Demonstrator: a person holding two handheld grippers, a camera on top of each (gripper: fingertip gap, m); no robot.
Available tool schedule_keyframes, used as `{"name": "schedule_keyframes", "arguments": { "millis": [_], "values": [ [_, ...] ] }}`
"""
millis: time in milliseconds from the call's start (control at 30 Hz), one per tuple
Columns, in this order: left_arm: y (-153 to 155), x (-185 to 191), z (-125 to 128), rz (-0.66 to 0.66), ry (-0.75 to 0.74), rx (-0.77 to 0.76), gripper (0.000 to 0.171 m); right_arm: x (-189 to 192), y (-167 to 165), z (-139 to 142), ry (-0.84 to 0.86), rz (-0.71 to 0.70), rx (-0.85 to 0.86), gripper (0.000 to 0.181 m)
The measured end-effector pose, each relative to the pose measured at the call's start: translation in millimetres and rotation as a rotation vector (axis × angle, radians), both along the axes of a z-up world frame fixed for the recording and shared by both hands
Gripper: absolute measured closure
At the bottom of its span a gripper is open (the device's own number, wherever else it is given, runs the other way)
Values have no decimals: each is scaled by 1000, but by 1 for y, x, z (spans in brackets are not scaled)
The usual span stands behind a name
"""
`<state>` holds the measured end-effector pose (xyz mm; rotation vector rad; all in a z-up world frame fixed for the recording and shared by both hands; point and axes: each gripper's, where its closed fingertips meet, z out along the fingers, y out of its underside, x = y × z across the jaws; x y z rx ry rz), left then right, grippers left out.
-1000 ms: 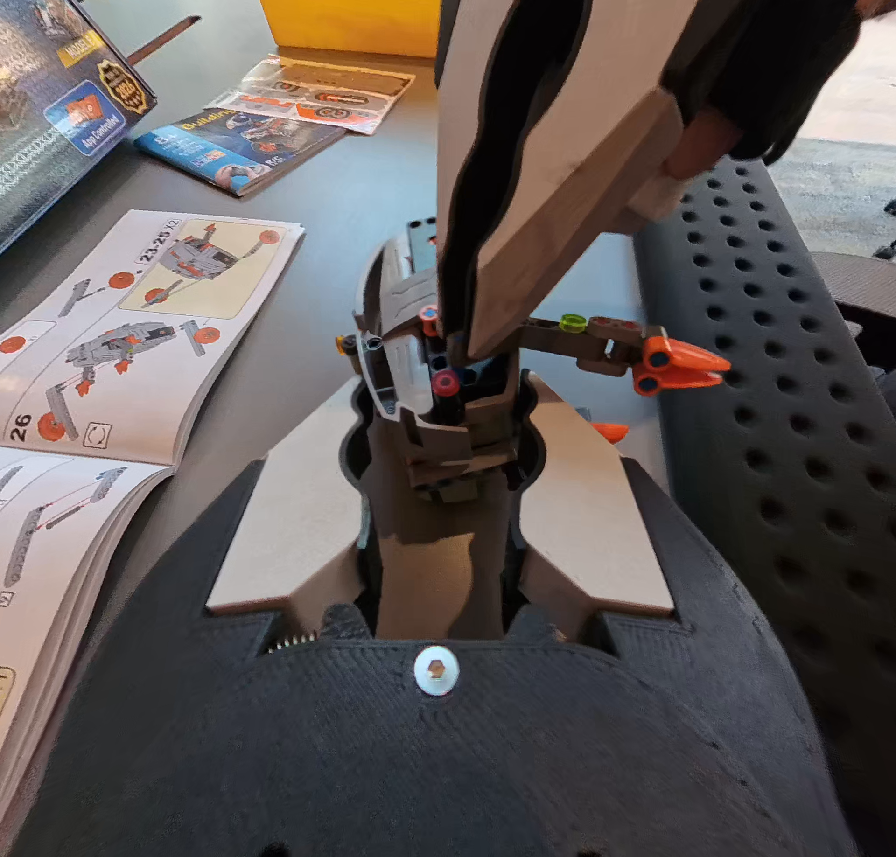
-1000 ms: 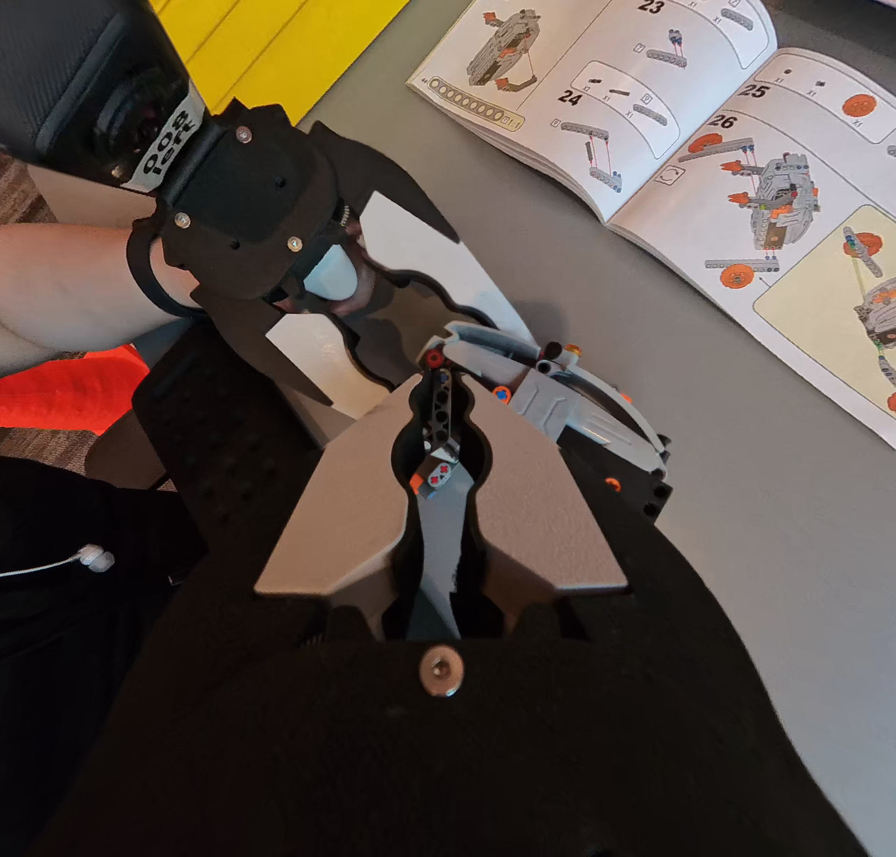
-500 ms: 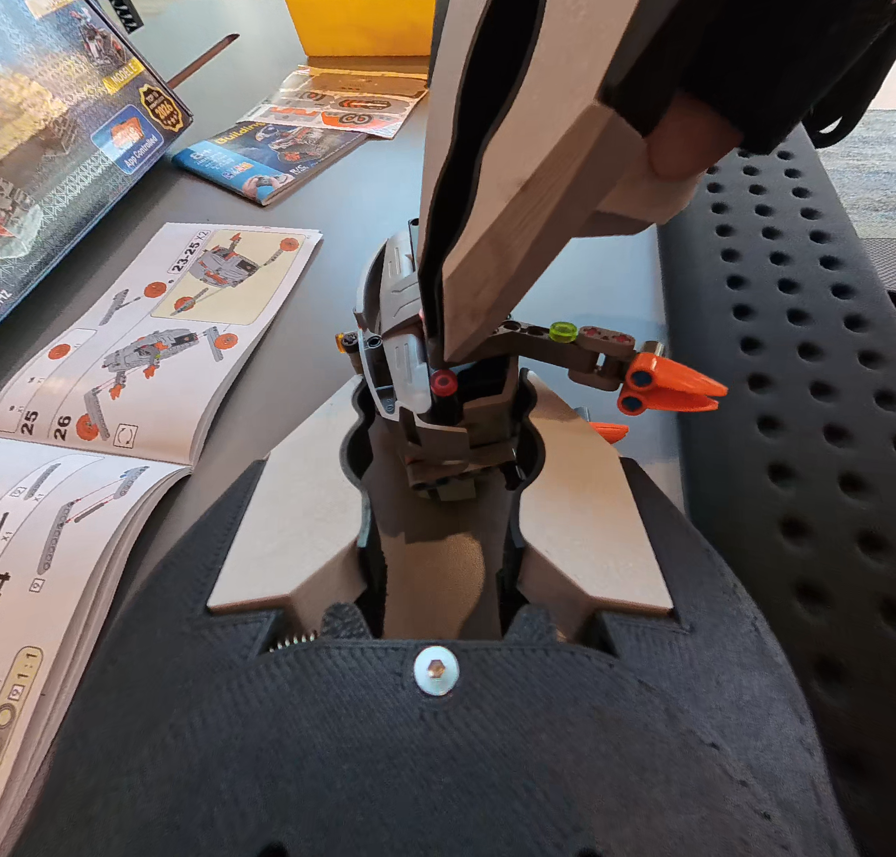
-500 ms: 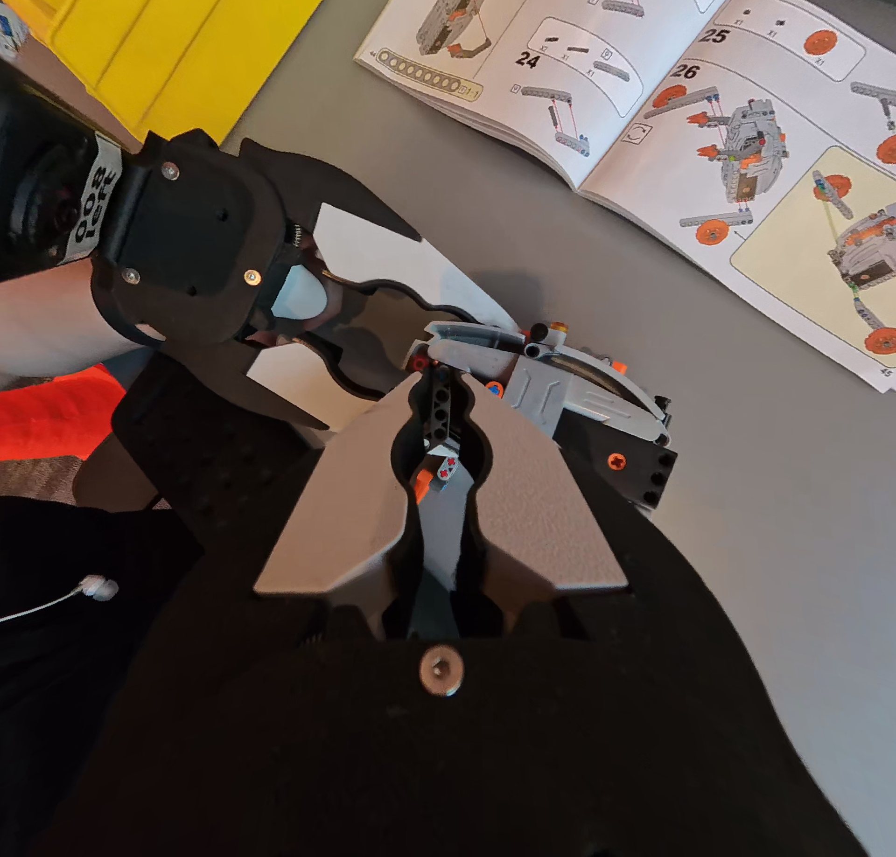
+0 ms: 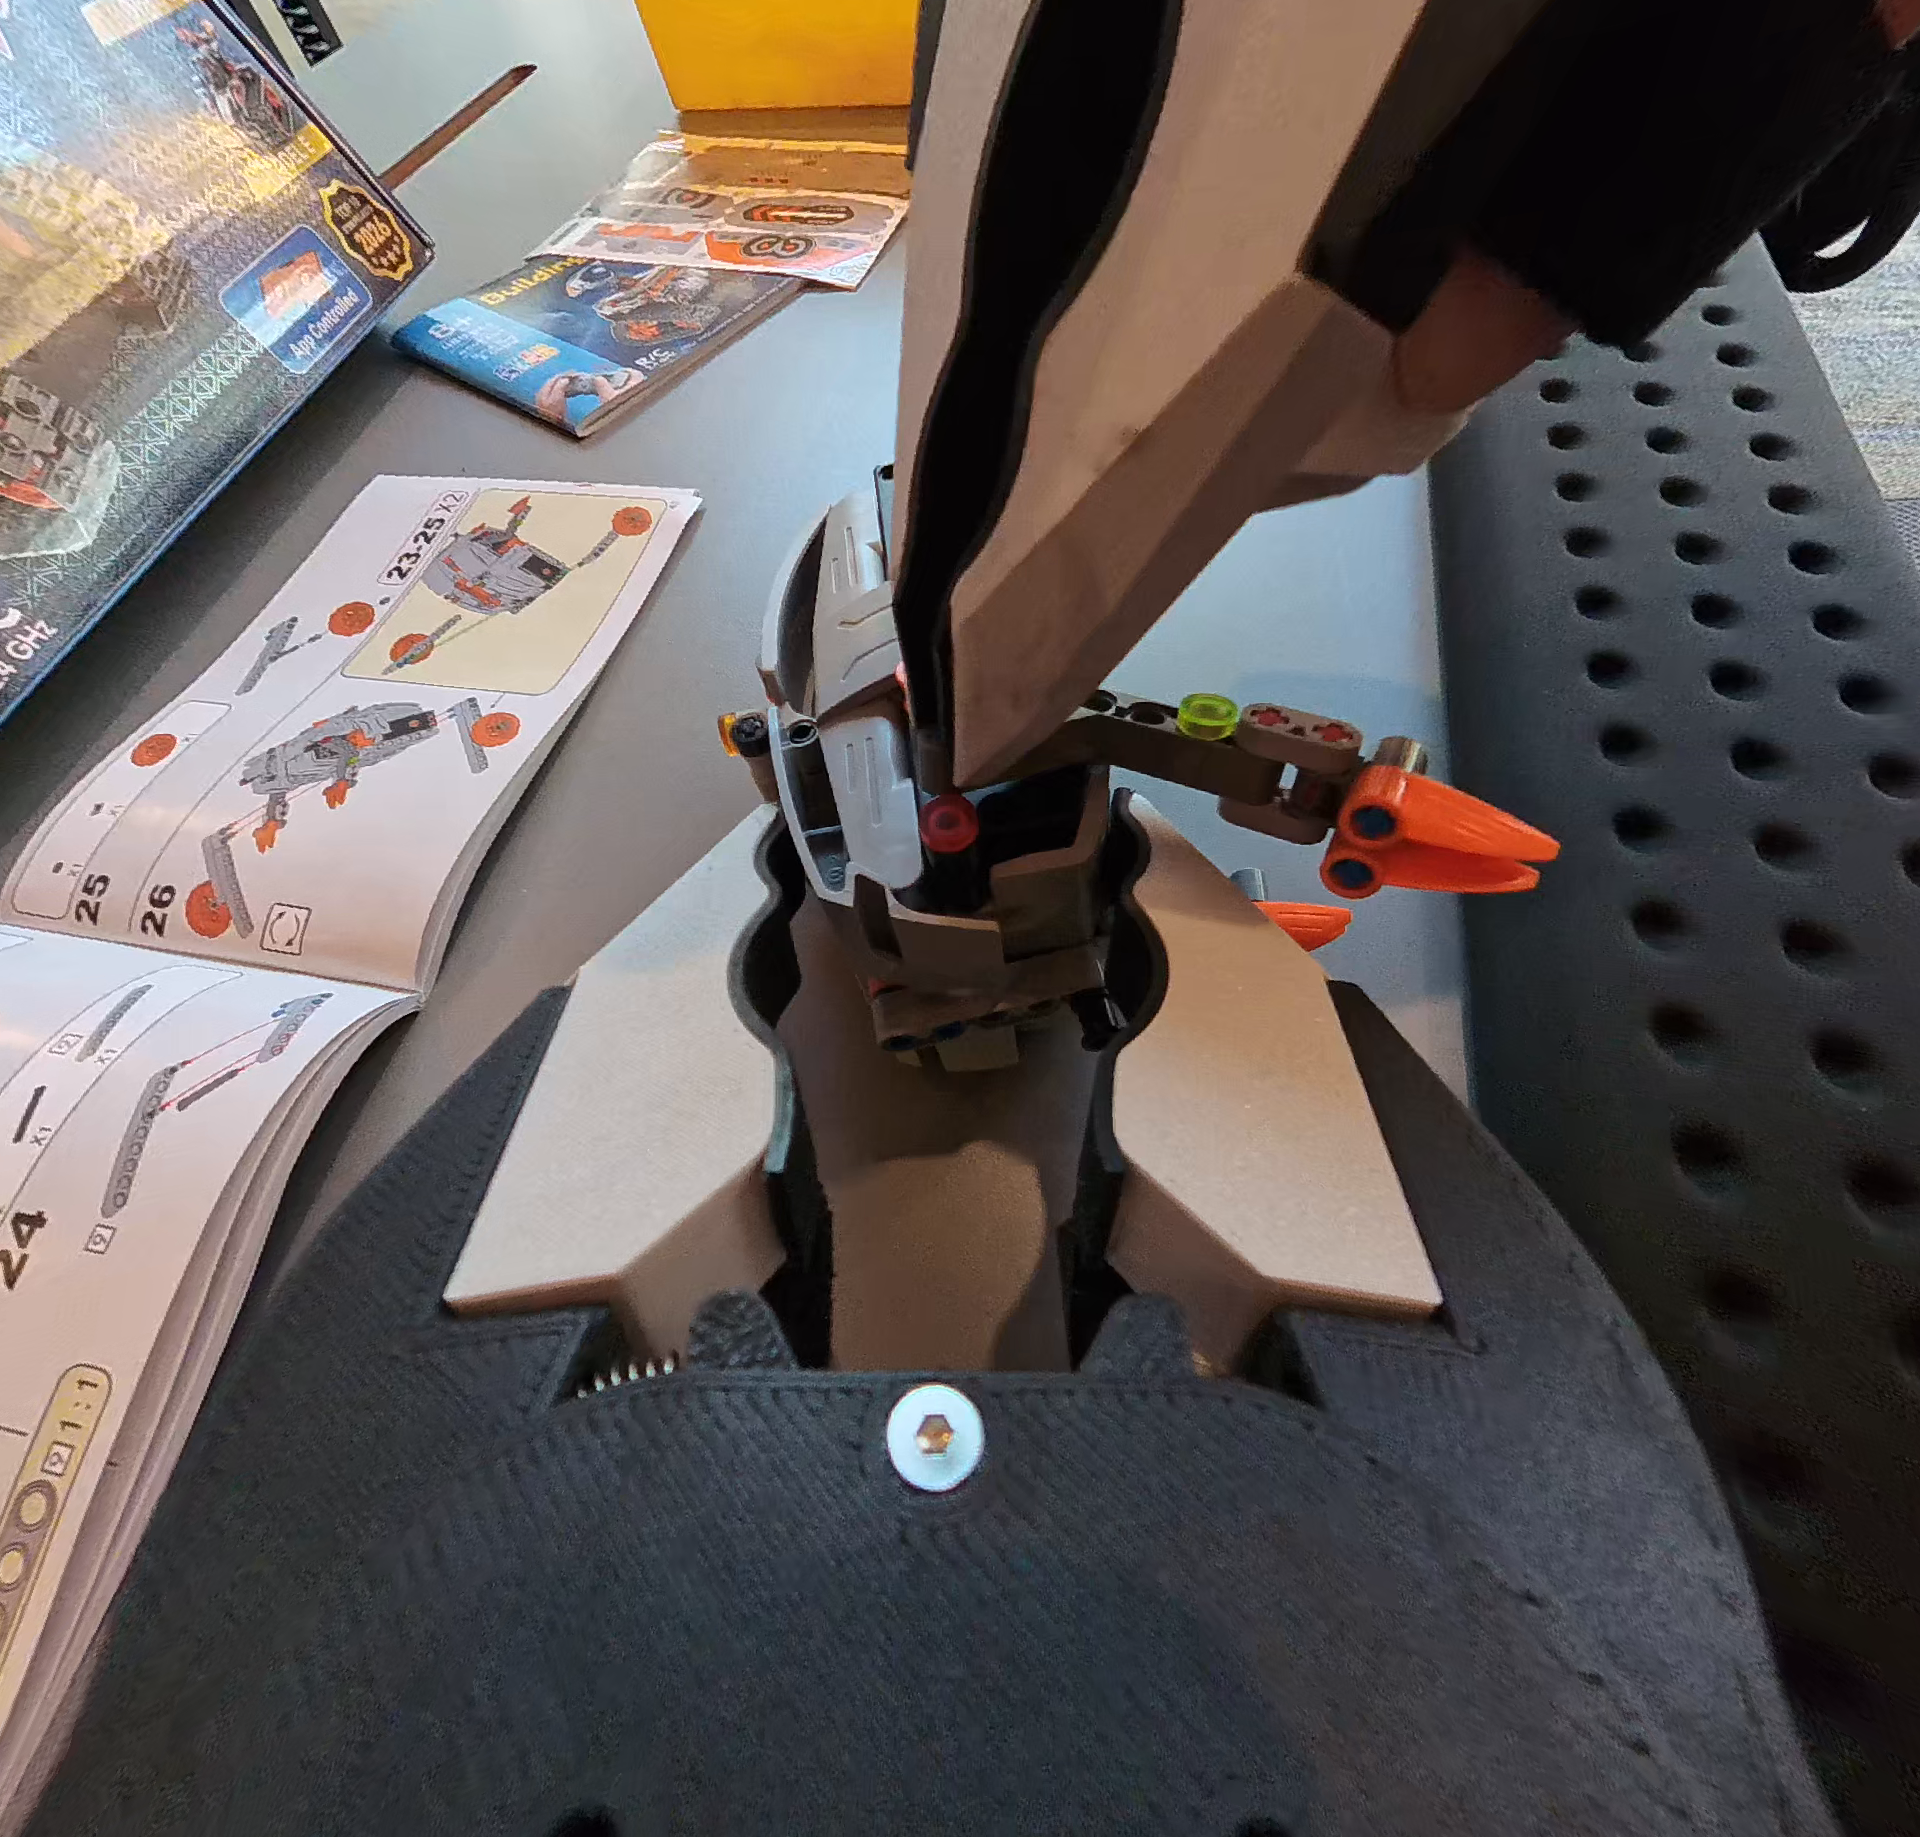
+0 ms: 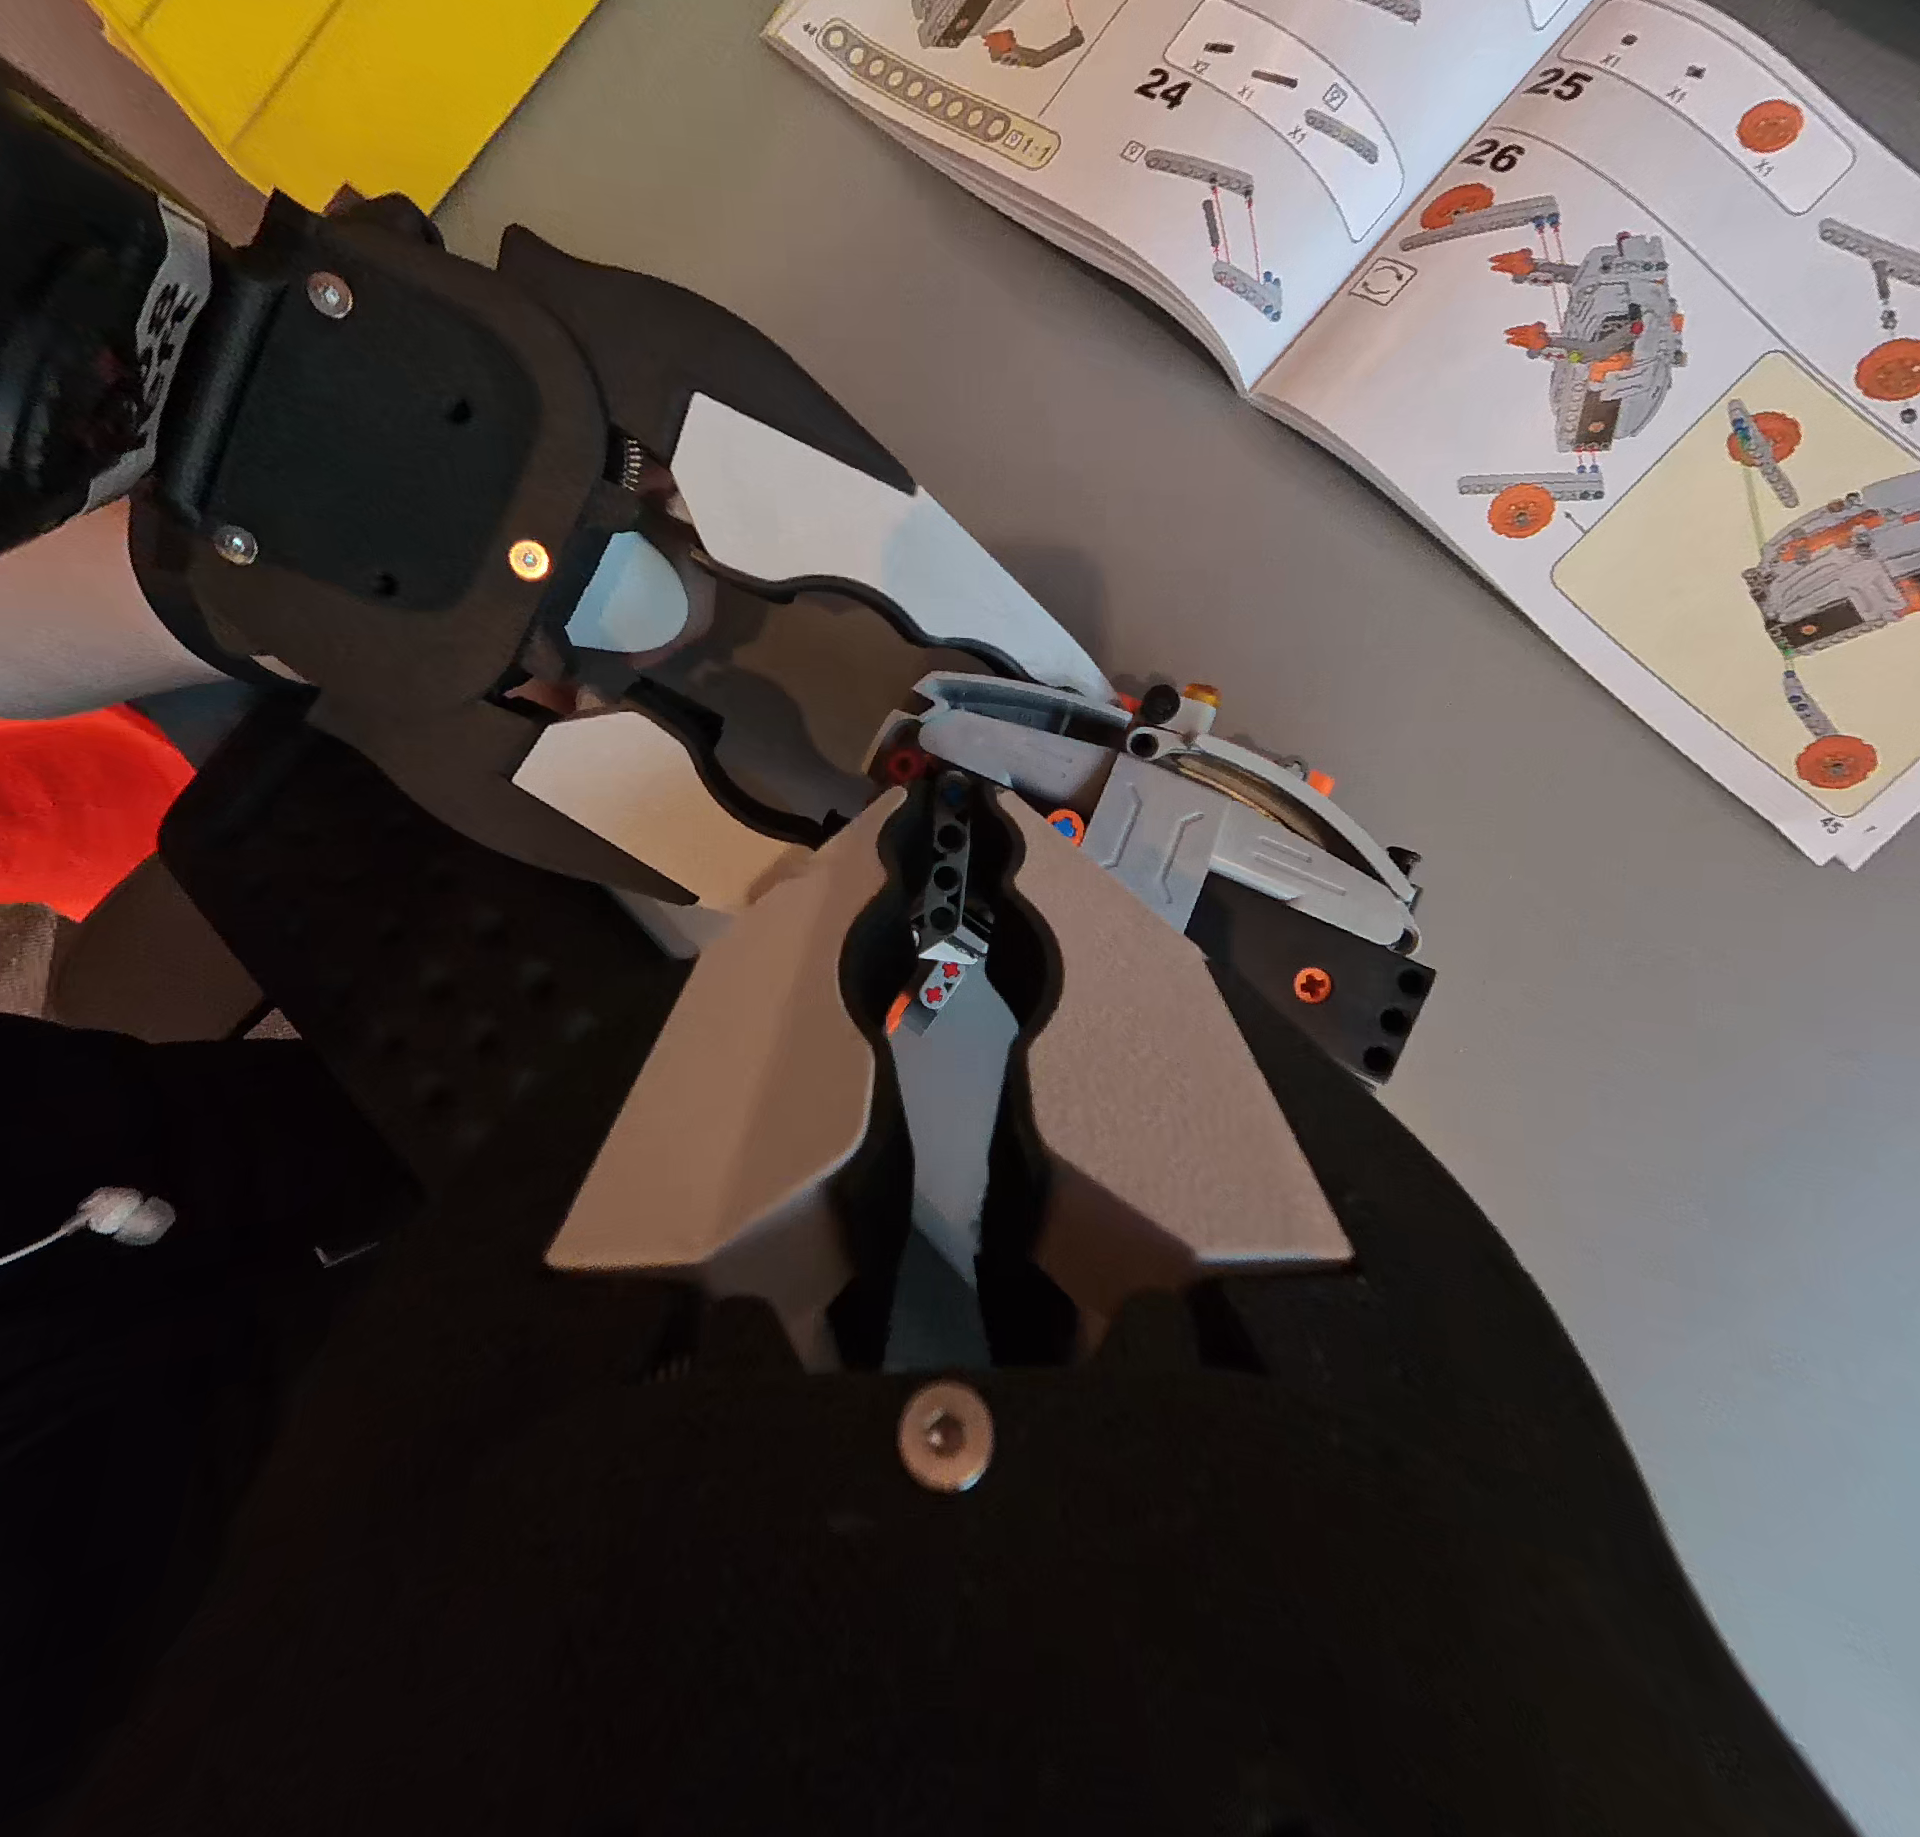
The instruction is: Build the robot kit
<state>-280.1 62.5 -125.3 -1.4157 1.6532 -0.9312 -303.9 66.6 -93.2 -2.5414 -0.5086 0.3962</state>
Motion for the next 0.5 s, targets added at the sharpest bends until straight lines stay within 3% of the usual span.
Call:
{"name": "schedule_keyframes", "arguments": {
  "millis": [500],
  "values": [
    [-1, 0, 0, 3, -3, 7, 114, 2, -1, -4, -107, 95, -174, 173]
  ]
}}
